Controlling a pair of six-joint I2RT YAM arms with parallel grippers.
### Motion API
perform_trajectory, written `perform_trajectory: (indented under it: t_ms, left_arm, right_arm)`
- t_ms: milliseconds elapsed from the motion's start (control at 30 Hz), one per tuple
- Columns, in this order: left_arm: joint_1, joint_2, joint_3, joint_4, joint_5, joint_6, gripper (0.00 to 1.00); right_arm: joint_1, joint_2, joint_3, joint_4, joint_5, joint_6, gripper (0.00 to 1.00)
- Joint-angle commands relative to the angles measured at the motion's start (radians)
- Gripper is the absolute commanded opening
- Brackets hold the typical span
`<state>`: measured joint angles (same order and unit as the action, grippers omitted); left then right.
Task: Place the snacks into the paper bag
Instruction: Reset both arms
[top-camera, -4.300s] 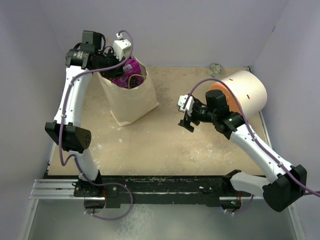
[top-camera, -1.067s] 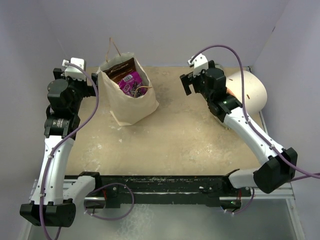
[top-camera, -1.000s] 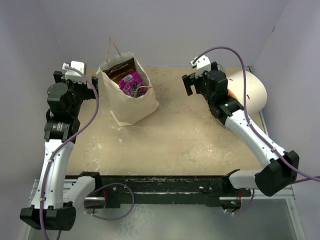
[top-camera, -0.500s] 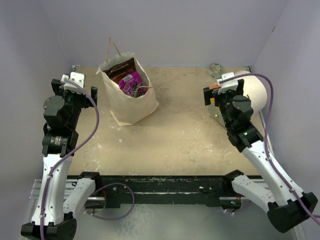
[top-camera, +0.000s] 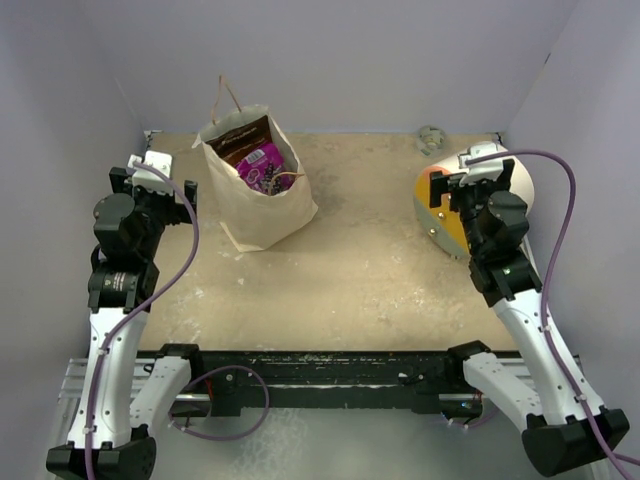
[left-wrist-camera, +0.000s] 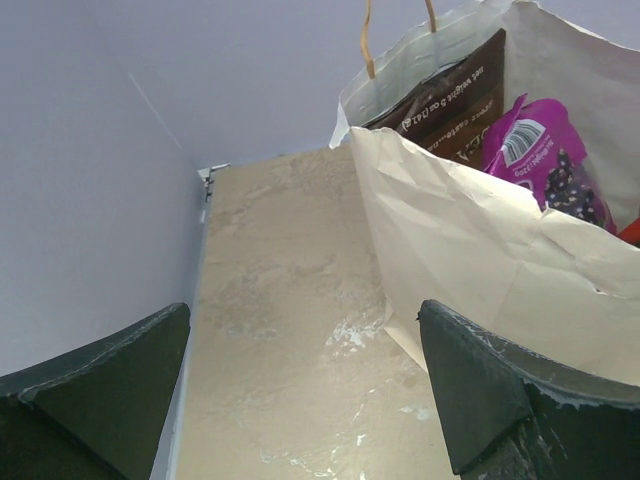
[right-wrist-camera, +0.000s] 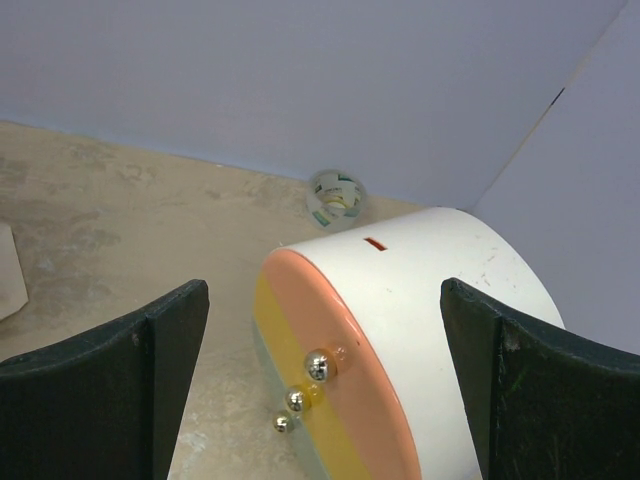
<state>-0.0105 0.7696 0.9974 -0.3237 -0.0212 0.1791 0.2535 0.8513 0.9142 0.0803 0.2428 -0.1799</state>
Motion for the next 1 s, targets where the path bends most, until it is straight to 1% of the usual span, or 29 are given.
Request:
perform_trajectory:
  t_ms: [0, 167, 333, 500, 733, 967]
  left_arm:
    - [0.017, 0.002, 0.024, 0.029, 0.066, -0.051, 0.99]
    - [0.019, -0.008, 0.029, 0.022, 0.073, -0.036, 0.99]
    - [0.026, -0.024, 0.063, -0.015, 0.032, 0.001, 0.99]
    - [0.026, -0.04, 0.041, -0.015, 0.04, -0.01, 0.99]
    - [0.026, -0.038, 0.031, -0.02, 0.013, -0.036, 0.99]
    - [0.036, -0.047, 0.075, -0.054, -0.041, -0.037, 0.99]
  right_arm:
    - [-0.027, -0.024, -0.004, 0.033, -0.031, 0.007, 1.0]
    - [-0.076, -0.037, -0.022, 0.029, -0.083, 0.007, 1.0]
    - [-0.121, -0.043, -0.023, 0.013, -0.12, 0.009, 1.0]
    - [-0.143, -0.054, -0.017, 0.003, -0.133, 0.01, 1.0]
    - [-0.145, -0.039, -0.023, 0.0, -0.144, -0.002, 1.0]
    - [-0.143, -0.068, -0.015, -0.012, -0.136, -0.011, 1.0]
